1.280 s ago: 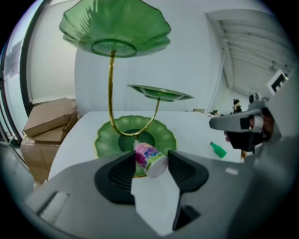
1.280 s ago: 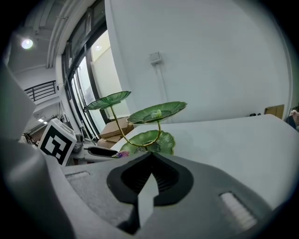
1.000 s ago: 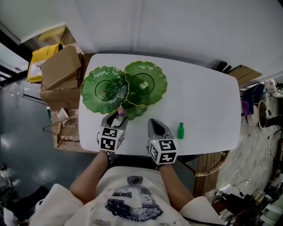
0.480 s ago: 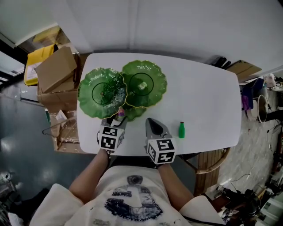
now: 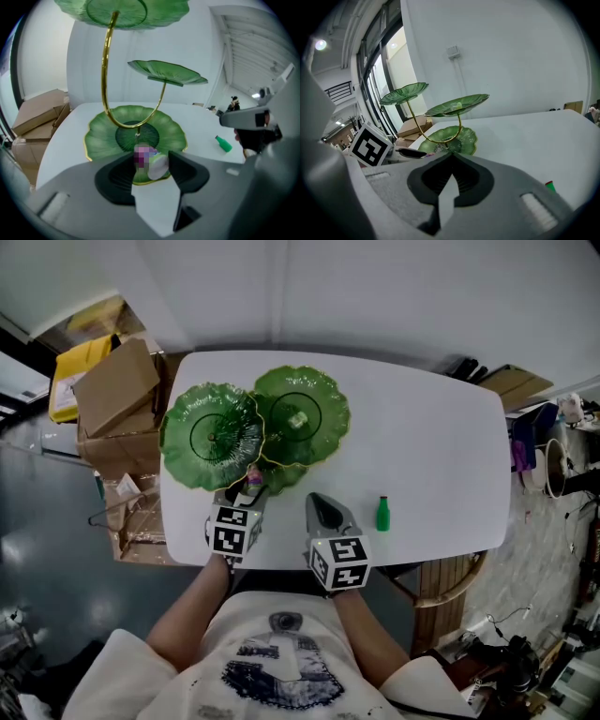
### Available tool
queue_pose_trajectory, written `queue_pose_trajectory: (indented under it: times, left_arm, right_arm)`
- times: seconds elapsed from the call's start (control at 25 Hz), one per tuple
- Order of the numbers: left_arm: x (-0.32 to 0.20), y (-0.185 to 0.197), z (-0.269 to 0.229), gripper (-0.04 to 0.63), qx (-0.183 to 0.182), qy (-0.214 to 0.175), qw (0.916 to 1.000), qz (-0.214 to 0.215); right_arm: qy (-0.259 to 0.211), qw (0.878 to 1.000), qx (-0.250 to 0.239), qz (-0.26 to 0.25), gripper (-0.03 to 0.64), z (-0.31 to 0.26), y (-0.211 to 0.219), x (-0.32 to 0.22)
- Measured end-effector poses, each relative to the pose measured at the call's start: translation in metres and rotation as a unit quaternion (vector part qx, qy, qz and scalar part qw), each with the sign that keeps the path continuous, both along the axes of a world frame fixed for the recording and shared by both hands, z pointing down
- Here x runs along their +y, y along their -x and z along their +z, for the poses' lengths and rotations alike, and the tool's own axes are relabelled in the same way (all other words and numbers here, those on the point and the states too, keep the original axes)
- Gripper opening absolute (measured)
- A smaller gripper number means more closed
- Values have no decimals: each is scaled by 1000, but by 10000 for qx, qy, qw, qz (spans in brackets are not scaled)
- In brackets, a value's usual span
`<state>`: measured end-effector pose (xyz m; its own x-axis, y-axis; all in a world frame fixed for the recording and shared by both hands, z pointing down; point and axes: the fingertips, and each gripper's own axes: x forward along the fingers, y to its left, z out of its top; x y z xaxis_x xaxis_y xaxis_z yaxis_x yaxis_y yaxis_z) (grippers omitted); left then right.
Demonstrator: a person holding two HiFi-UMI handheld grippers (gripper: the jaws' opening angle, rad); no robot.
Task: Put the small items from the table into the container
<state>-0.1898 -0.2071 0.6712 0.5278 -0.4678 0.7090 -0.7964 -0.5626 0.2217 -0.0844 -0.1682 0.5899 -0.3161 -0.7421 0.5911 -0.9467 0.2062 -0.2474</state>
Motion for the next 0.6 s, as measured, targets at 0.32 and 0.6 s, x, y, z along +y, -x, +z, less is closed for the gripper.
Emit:
queue_pose_trajectory:
  times: [0.32, 0.6]
  left_arm:
    - [1, 0, 3, 213, -99, -46, 9999, -15]
    - [0, -2, 1, 215, -60, -122, 9999, -101]
  right_arm:
    - [20, 10000, 9, 52, 0, 1, -7, 9]
    - [47, 9999, 2, 109, 0, 3, -13, 18]
